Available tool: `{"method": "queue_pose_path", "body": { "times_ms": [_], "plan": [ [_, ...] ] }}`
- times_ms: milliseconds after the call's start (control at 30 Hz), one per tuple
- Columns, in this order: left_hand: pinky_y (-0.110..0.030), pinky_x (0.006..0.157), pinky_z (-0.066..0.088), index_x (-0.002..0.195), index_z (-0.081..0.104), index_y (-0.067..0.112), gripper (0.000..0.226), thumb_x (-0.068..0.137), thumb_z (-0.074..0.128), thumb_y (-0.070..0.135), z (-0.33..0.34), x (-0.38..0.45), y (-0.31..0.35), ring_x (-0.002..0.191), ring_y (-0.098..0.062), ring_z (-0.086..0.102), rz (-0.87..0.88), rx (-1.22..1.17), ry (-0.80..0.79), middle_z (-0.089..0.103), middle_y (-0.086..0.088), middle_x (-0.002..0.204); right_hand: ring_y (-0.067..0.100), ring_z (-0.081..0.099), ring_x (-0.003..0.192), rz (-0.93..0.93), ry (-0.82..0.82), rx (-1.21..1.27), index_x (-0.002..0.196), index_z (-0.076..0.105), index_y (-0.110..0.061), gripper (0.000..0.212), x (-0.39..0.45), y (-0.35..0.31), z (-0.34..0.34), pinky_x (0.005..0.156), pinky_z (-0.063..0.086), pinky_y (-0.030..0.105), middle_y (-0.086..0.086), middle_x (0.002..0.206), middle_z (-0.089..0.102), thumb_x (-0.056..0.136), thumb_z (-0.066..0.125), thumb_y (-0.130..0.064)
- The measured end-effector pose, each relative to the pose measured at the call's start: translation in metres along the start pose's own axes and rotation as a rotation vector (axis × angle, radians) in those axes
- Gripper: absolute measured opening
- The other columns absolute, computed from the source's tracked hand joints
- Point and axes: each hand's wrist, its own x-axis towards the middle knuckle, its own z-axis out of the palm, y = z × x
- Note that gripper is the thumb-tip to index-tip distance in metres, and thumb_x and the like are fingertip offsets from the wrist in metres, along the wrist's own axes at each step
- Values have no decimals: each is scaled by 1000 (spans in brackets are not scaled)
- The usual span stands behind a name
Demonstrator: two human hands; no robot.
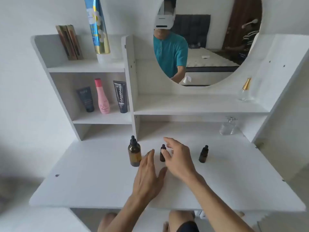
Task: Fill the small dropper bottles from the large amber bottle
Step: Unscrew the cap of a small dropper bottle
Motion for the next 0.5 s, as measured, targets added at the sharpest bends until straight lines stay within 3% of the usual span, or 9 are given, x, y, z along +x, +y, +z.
{"method": "queue_pose_path", "body": {
  "times_ms": [133, 367, 500],
  "plan": [
    [-31, 111, 36, 155, 17, 17, 75, 96, 53, 46, 10, 5, -10, 144, -16, 32, -34, -4, -38, 34, 0, 157, 14, 64, 112, 9, -1, -28, 130, 62, -16, 37, 4, 6, 8, 106, 46, 41, 0, 119, 69, 93, 64, -10],
    [-27, 89, 46, 136, 42, 24, 50, 91, 58, 38, 15, 4, -14, 109, -13, 53, 52, -16, 24, 57, 11, 117, 8, 64, 90, -37, 4, 34, 113, 66, -17, 21, -5, 9, 10, 81, 51, 13, -8, 95, 65, 94, 65, -7],
    [-27, 85, 47, 128, 50, 29, 39, 91, 60, 32, 11, 1, -14, 101, -9, 55, 57, -111, 65, 59, 14, 108, 6, 65, 87, -79, 0, 53, 110, 66, -18, 20, -18, 7, 9, 79, 51, 13, -8, 94, 68, 93, 68, -9]
  ]
}}
